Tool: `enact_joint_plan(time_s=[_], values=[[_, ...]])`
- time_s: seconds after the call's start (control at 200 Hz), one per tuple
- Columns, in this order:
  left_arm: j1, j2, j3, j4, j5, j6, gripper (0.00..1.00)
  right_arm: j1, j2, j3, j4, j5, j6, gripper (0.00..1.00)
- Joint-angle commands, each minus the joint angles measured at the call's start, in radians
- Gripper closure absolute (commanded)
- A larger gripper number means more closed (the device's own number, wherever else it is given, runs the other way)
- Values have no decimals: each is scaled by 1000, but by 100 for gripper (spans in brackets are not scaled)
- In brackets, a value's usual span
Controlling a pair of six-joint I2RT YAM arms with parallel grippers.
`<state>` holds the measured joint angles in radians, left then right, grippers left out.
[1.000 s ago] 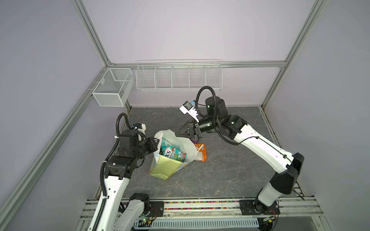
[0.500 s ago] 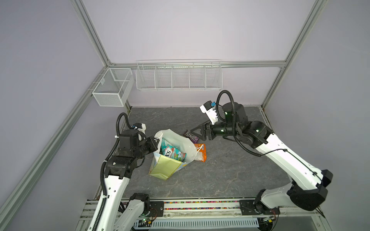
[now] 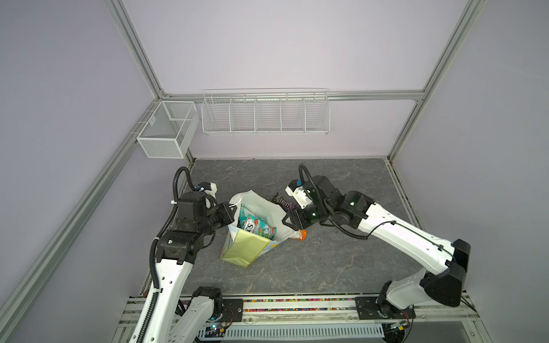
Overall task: Place the snacks into the paper bag
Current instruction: Shake the paper bag at the middle-left of the table.
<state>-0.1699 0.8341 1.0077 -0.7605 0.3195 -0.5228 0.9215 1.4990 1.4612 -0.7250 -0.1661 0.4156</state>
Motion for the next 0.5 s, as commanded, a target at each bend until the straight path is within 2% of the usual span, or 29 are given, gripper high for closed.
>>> enact_joint_plan(time_s=[0.0, 0.125, 0.37, 0.44, 0.495], values=[[3, -11, 3, 26, 7, 0, 100, 16, 26, -31, -1, 40, 26, 44], [3, -20, -1, 23, 8, 0, 100, 33, 46, -42, 3, 47, 37, 48], [3, -28, -14, 24, 12, -2, 100, 47, 71, -14, 29, 37, 49, 86], [2, -30, -18, 25, 13, -2, 100, 46, 73, -10, 63, 8, 45, 93], [2, -27, -18, 29, 16, -3, 100, 45, 77, 4, 88, -12, 41, 93]])
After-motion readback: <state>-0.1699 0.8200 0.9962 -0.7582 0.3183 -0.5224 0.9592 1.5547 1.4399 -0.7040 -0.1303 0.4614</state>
